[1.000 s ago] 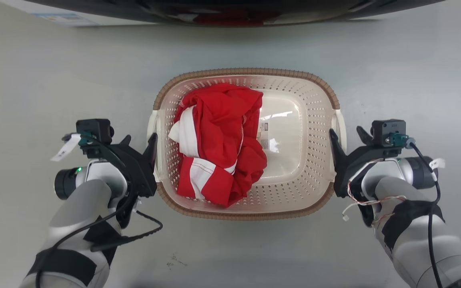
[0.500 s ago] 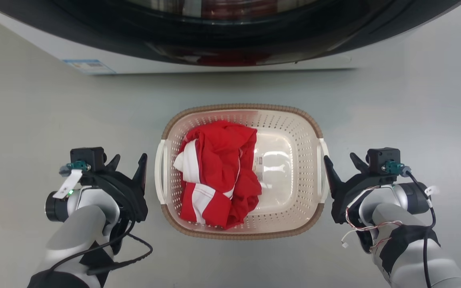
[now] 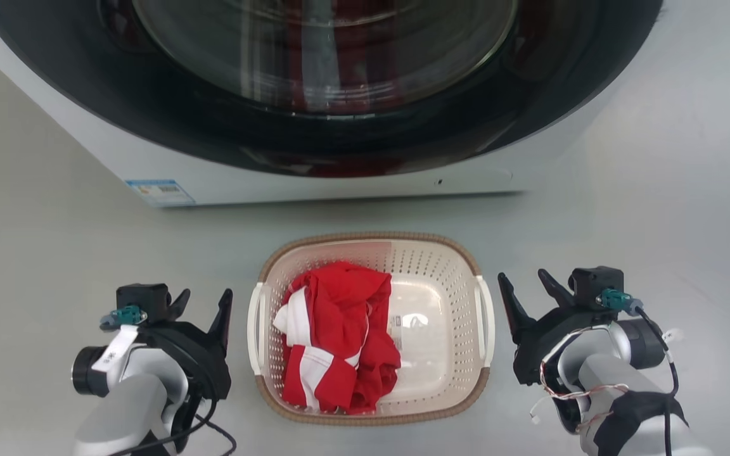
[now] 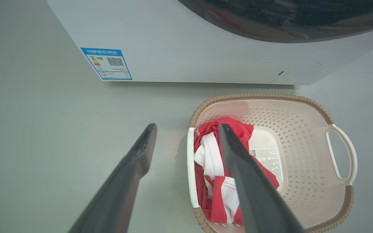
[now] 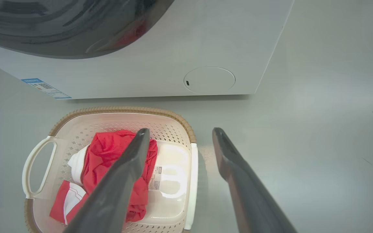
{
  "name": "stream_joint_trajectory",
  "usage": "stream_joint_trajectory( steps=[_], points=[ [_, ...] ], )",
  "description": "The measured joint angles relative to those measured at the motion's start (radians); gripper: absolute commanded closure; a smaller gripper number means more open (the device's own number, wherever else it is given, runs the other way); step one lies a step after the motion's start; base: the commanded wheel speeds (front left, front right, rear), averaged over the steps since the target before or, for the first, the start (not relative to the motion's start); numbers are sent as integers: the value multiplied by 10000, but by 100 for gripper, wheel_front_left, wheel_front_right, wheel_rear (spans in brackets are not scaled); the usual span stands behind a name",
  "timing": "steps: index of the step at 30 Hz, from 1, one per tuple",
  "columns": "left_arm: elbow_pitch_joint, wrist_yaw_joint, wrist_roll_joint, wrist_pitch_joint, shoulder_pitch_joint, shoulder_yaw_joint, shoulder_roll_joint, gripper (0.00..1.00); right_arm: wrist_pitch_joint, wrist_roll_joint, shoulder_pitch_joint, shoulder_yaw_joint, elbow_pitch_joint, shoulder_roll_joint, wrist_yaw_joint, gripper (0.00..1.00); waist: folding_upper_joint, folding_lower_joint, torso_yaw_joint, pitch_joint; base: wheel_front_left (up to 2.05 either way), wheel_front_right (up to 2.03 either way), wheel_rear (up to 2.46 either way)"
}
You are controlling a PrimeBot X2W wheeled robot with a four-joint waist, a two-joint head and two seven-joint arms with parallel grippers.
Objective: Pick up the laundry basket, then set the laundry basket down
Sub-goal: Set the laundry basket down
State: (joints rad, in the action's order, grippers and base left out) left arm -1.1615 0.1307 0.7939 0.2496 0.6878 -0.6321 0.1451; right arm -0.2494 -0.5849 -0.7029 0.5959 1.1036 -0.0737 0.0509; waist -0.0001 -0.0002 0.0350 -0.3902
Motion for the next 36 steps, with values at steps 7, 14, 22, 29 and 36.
stream_joint_trajectory(
  steps=[7,14,22,29,36],
  points=[
    [1055,-324,-221,0,-731,180,173,0,0,71,982,-378,-1145,-203,-368,0,0,0,-98,1026,0,0,0],
    [2370,-765,-683,0,-1479,456,506,0,0,362,1756,-665,-2401,-399,-855,0,0,0,-140,1806,0,0,0],
    [4765,-1484,-1381,0,-2681,851,963,0,-2,959,2827,-1032,-4389,-771,-1321,0,0,0,-198,2585,0,0,0],
    [6980,-2059,-1969,2,-3977,1206,1310,0,-2,1494,3866,-1335,-6054,-1043,-1530,0,0,1,-263,3117,0,0,0],
    [8698,-2332,-2401,2,-5267,1607,1553,0,-29,1812,5000,-1689,-7233,-1325,-1662,0,0,1,-343,3621,0,0,0]
  ],
)
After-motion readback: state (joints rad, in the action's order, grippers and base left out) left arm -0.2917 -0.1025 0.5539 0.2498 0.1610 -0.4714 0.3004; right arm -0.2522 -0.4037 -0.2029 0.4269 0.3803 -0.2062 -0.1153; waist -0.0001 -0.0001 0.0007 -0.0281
